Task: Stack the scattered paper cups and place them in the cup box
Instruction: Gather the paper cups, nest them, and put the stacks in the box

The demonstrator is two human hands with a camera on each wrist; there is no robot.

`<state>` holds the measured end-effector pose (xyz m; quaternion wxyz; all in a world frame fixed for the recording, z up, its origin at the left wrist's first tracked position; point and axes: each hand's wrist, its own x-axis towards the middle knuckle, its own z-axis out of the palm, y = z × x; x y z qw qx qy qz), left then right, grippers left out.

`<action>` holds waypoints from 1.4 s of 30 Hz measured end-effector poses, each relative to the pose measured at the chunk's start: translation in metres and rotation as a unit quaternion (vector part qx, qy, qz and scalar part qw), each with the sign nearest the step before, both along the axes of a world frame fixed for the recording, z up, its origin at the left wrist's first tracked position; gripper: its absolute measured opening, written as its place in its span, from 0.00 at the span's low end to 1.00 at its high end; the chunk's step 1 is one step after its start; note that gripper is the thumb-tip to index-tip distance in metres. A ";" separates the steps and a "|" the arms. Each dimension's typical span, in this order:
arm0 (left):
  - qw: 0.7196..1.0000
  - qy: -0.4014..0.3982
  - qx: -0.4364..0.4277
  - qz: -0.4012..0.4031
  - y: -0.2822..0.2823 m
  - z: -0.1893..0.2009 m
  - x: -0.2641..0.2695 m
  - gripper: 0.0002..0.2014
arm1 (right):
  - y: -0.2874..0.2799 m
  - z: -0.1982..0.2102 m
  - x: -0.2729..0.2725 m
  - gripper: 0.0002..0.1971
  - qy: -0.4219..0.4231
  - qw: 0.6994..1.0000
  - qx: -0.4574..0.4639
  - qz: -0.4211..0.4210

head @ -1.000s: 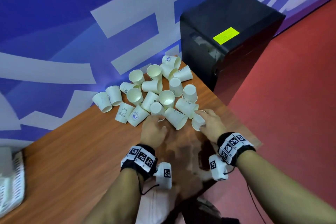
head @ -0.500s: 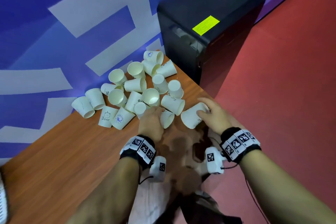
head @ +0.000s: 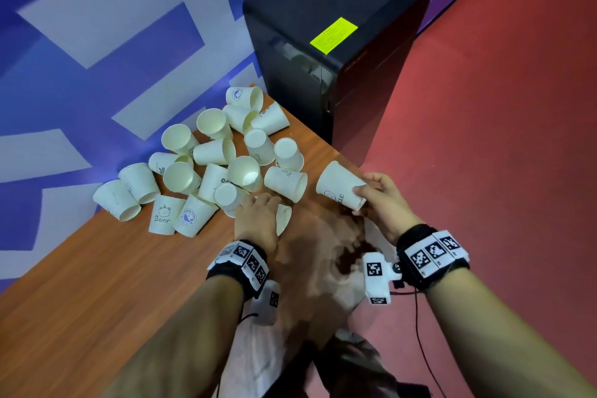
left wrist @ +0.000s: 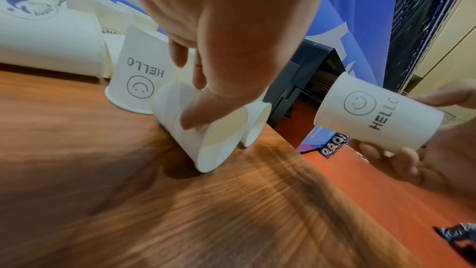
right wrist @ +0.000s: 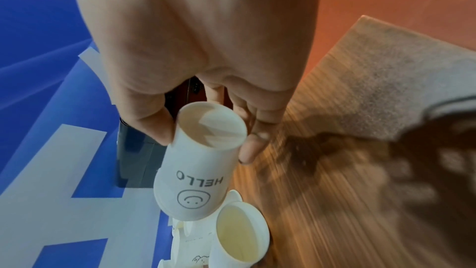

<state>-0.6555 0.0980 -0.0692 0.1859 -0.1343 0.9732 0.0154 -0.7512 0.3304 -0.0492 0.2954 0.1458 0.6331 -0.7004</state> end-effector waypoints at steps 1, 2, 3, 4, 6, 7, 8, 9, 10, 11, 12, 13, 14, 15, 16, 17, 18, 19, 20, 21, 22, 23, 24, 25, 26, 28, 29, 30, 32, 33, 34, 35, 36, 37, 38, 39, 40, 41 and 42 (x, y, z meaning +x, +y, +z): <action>1.000 -0.004 -0.005 -0.002 0.000 -0.001 0.002 0.35 | -0.001 0.001 0.001 0.20 -0.006 1.000 -0.004 0.003; 1.000 -0.010 -0.008 -0.001 0.000 -0.003 0.004 0.35 | -0.002 0.002 0.002 0.22 -0.010 1.000 -0.005 0.009; 1.000 -0.016 -0.006 0.003 0.000 -0.006 0.007 0.35 | -0.003 0.003 0.004 0.24 -0.013 1.000 -0.006 0.014; 1.000 -0.018 -0.001 0.009 0.000 -0.009 0.010 0.34 | -0.004 0.002 0.005 0.24 -0.017 1.000 -0.006 0.019; 0.999 -0.009 0.025 0.032 0.000 -0.013 0.016 0.33 | -0.008 0.003 0.006 0.25 -0.021 0.999 -0.005 0.032; 0.998 -0.003 0.045 0.042 0.000 -0.013 0.019 0.32 | -0.010 0.004 0.008 0.26 -0.022 0.999 -0.003 0.040; 0.996 0.002 0.066 0.054 0.000 -0.014 0.022 0.31 | -0.012 0.004 0.009 0.27 -0.020 0.998 0.002 0.051; 0.993 0.005 0.091 0.070 0.000 -0.011 0.024 0.30 | -0.013 0.004 0.010 0.28 -0.017 0.998 0.008 0.064; 0.988 0.013 0.119 0.094 0.000 -0.008 0.026 0.30 | -0.016 0.006 0.011 0.29 -0.014 0.997 0.014 0.078; 0.980 0.028 0.152 0.122 -0.002 -0.004 0.029 0.30 | -0.020 0.009 0.012 0.30 -0.010 0.996 0.018 0.090; 0.970 0.046 0.187 0.149 -0.004 0.000 0.032 0.29 | -0.024 0.012 0.013 0.30 -0.004 0.994 0.022 0.105; 0.957 0.068 0.222 0.172 -0.007 0.007 0.036 0.28 | -0.030 0.016 0.014 0.30 0.007 0.992 0.027 0.124; 0.944 0.086 0.255 0.189 -0.010 0.011 0.040 0.27 | -0.037 0.022 0.015 0.30 0.022 0.988 0.038 0.146; 0.928 0.106 0.290 0.208 -0.014 0.018 0.044 0.26 | -0.045 0.027 0.016 0.31 0.037 0.984 0.048 0.167; 0.910 0.127 0.321 0.231 -0.018 0.026 0.049 0.26 | -0.054 0.033 0.018 0.31 0.050 0.980 0.054 0.185; 0.889 0.152 0.350 0.252 -0.023 0.037 0.055 0.27 | -0.063 0.038 0.019 0.31 0.061 0.977 0.050 0.199; 0.873 0.177 0.365 0.270 -0.029 0.047 0.060 0.29 | -0.073 0.043 0.021 0.31 0.070 0.974 0.045 0.211; 0.861 0.201 0.374 0.281 -0.035 0.058 0.066 0.32 | -0.083 0.047 0.023 0.32 0.078 0.971 0.041 0.223; 0.852 0.220 0.376 0.292 -0.042 0.065 0.073 0.35 | -0.093 0.052 0.026 0.32 0.085 0.967 0.037 0.238; 0.842 0.240 0.380 0.298 -0.048 0.075 0.080 0.37 | -0.104 0.057 0.030 0.33 0.093 0.962 0.035 0.255; 0.834 0.255 0.380 0.309 -0.055 0.081 0.089 0.39 | -0.115 0.063 0.034 0.34 0.100 0.956 0.030 0.273; 0.827 0.272 0.376 0.317 -0.062 0.088 0.098 0.38 | -0.127 0.067 0.039 0.36 0.106 0.951 0.024 0.288; 0.822 0.284 0.367 0.331 -0.070 0.092 0.108 0.36 | -0.138 0.072 0.045 0.38 0.112 0.946 0.015 0.304; 0.816 0.296 0.361 0.342 -0.076 0.101 0.118 0.34 | -0.150 0.077 0.051 0.41 0.121 0.939 0.010 0.323; 0.810 0.306 0.354 0.355 -0.083 0.105 0.128 0.33 | -0.162 0.082 0.058 0.44 0.129 0.930 0.007 0.345; 0.791 0.329 0.352 0.378 -0.096 0.115 0.150 0.34 | -0.187 0.092 0.073 0.47 0.142 0.909 -0.002 0.391; 0.777 0.342 0.356 0.390 -0.101 0.120 0.162 0.34 | -0.199 0.097 0.081 0.49 0.146 0.899 -0.008 0.413; 0.765 0.351 0.357 0.405 -0.108 0.121 0.175 0.34 | -0.211 0.102 0.090 0.50 0.151 0.888 -0.013 0.434; 0.743 0.364 0.358 0.434 -0.117 0.126 0.200 0.34 | -0.233 0.111 0.110 0.51 0.170 0.862 -0.025 0.476; 0.734 0.370 0.354 0.446 -0.121 0.129 0.214 0.34 | -0.243 0.114 0.121 0.50 0.182 0.848 -0.034 0.497; 0.728 0.374 0.346 0.459 -0.125 0.131 0.227 0.34 | -0.254 0.116 0.131 0.50 0.190 0.833 -0.043 0.518; 0.723 0.378 0.337 0.471 -0.128 0.134 0.241 0.35 | -0.264 0.118 0.142 0.50 0.194 0.821 -0.047 0.535; 0.715 0.381 0.329 0.485 -0.131 0.136 0.255 0.36 | -0.275 0.119 0.154 0.48 0.193 0.811 -0.050 0.550; 0.706 0.387 0.323 0.497 -0.133 0.139 0.269 0.37 | -0.285 0.120 0.166 0.46 0.190 0.804 -0.055 0.561; 0.696 0.394 0.320 0.509 -0.135 0.141 0.283 0.37 | -0.294 0.119 0.178 0.43 0.185 0.797 -0.062 0.572; 0.687 0.402 0.314 0.517 -0.136 0.144 0.297 0.37 | -0.303 0.120 0.190 0.40 0.180 0.791 -0.071 0.581; 0.678 0.408 0.308 0.527 -0.137 0.145 0.310 0.38 | -0.311 0.120 0.203 0.37 0.178 0.783 -0.075 0.591; 0.672 0.413 0.301 0.536 -0.138 0.147 0.323 0.40 | -0.319 0.121 0.215 0.34 0.178 0.777 -0.078 0.599; 0.663 0.417 0.295 0.547 -0.139 0.148 0.336 0.42 | -0.326 0.123 0.227 0.31 0.181 0.771 -0.077 0.605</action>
